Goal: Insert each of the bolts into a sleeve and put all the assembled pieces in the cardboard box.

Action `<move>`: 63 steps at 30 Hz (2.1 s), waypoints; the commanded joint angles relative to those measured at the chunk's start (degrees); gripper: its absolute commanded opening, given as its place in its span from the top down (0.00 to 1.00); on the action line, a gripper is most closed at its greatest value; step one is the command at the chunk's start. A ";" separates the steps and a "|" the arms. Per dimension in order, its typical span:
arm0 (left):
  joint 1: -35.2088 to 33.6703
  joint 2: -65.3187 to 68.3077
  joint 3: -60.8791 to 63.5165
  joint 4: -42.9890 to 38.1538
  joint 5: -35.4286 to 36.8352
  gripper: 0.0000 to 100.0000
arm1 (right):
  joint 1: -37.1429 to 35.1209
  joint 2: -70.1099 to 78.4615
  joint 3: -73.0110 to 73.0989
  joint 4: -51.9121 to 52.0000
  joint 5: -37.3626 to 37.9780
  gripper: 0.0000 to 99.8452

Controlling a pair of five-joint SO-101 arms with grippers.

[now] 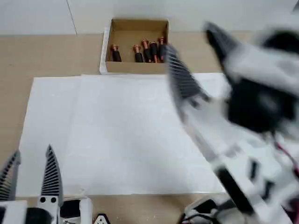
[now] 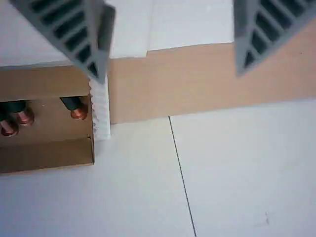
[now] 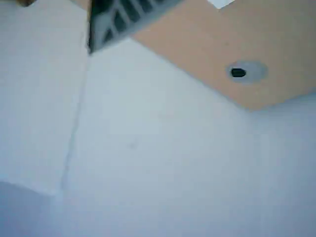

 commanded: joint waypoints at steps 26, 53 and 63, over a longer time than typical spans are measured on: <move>-0.35 -17.32 53.23 -21.54 -0.09 0.84 | 25.80 -54.99 127.74 -44.53 0.70 0.77; -0.18 -17.32 83.91 -29.36 0.26 0.84 | 33.80 -83.56 167.56 -54.37 0.44 0.77; 0.00 -17.32 85.41 -29.63 0.26 0.84 | 33.98 -84.09 167.30 -40.75 0.44 0.77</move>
